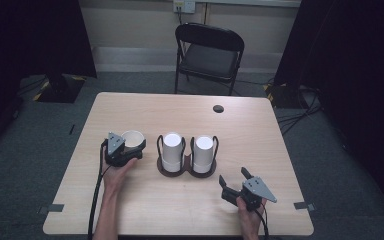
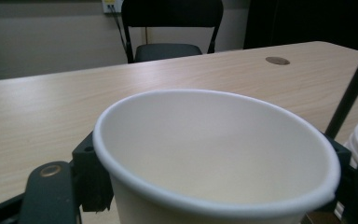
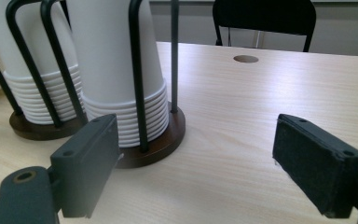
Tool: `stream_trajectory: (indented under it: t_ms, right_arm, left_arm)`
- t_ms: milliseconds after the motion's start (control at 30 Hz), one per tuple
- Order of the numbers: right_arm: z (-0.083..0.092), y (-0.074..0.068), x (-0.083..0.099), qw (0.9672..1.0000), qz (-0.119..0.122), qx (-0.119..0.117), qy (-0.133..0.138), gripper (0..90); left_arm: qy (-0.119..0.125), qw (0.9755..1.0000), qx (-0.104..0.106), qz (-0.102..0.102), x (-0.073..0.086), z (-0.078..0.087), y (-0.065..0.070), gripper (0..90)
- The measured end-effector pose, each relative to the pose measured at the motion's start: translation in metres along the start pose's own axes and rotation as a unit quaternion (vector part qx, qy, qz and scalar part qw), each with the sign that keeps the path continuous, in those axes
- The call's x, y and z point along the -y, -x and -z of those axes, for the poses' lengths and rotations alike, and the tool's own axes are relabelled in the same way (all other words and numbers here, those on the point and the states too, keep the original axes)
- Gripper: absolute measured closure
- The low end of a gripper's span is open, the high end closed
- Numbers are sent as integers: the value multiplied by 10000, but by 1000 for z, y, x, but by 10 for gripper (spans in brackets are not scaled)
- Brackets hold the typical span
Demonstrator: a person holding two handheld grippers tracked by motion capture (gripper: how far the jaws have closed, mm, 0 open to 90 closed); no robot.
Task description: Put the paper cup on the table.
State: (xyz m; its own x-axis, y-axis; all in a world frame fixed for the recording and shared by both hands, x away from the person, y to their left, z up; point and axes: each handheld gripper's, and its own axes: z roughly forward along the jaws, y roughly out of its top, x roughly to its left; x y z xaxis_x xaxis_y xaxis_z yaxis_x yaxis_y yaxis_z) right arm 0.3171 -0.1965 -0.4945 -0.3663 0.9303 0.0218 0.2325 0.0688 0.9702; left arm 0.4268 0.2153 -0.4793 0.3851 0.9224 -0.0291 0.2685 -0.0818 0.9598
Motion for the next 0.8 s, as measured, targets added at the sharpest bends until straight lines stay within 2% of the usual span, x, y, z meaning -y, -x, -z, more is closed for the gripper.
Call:
stream_trajectory:
  t_ms: [67,167,267,333,367,400,467,533,600,800]
  right_arm:
    - [0,1,0,10000,-68,-8,27,140]
    - [1,3,0,9999,-135,-13,46,141]
    - [1,2,0,9999,-110,-17,44,141]
    - [1,1,0,10000,-73,-16,36,141]
    - [0,1,0,10000,-49,-20,23,141]
    - [0,1,0,10000,-27,-17,2,141]
    - [0,0,0,10000,-3,-30,-17,141]
    - [0,0,0,10000,-3,-25,-15,141]
    - [0,0,0,10000,-20,-11,11,141]
    - [1,1,0,10000,-43,-32,64,141]
  left_arm:
    - [-97,9999,-27,-111,2,-2,4,224]
    - [-125,9999,-14,-116,3,-3,4,220]
    - [-209,9997,28,-116,4,-4,3,217]
    - [-237,9997,47,-46,5,-2,3,218]
    - [-199,9998,57,-32,5,-2,3,219]
    - [-227,9997,54,-94,5,-2,4,217]
    - [-239,9996,105,-57,6,-2,5,215]
    - [-289,9994,129,-132,7,-3,6,208]
    - [-374,9990,151,-200,8,-3,6,174]
    - [-363,9991,118,-183,9,-1,6,155]
